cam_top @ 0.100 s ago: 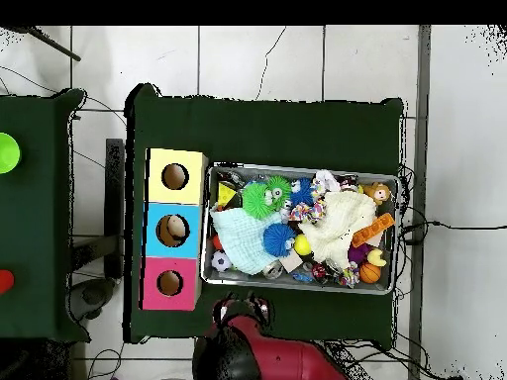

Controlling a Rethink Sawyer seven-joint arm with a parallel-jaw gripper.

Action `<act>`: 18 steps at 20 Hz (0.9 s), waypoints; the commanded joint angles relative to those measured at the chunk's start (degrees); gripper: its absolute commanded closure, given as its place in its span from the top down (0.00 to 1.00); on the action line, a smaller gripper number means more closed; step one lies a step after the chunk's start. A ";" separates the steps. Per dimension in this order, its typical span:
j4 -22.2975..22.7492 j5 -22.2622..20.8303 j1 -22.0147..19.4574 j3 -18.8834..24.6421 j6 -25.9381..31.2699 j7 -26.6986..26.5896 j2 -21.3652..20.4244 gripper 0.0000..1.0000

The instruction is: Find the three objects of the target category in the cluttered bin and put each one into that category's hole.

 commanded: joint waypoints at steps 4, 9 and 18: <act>-0.78 -2.26 3.66 -1.11 -8.04 9.99 8.20 1.00; -2.28 -0.76 6.33 -3.27 -12.24 11.38 13.34 1.00; -1.52 -1.03 7.22 -4.66 -20.18 12.68 19.26 1.00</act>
